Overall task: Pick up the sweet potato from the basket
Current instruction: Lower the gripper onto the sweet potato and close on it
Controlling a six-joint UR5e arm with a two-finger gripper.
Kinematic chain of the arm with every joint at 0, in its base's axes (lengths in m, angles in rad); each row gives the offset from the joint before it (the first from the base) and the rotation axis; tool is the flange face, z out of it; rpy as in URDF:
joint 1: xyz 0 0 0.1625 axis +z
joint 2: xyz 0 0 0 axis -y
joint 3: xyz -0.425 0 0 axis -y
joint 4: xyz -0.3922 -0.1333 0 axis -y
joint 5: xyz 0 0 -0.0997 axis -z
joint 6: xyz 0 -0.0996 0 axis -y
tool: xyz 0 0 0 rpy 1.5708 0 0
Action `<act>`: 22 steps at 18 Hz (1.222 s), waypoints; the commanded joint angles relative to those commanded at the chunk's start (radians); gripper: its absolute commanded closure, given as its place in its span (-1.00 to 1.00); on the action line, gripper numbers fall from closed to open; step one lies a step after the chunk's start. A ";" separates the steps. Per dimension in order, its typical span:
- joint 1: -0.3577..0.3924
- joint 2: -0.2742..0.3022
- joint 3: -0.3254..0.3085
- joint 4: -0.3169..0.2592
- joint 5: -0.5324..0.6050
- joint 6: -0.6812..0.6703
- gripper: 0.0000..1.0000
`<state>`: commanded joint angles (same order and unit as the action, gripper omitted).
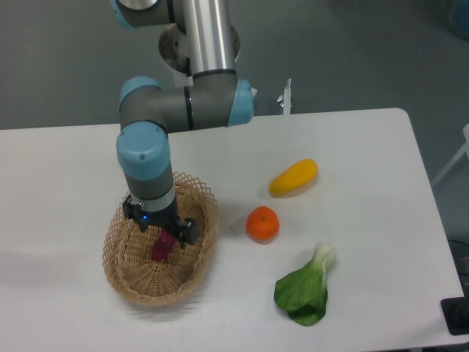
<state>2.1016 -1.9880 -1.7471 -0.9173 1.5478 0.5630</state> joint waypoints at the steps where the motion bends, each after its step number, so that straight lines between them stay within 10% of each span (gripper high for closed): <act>1: 0.000 0.000 -0.008 0.000 0.000 -0.002 -1.00; 17: -0.022 -0.057 -0.017 0.063 0.012 -0.034 -0.98; 22: -0.022 -0.055 -0.020 0.064 0.012 -0.028 -0.24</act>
<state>2.0801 -2.0433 -1.7671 -0.8529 1.5601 0.5353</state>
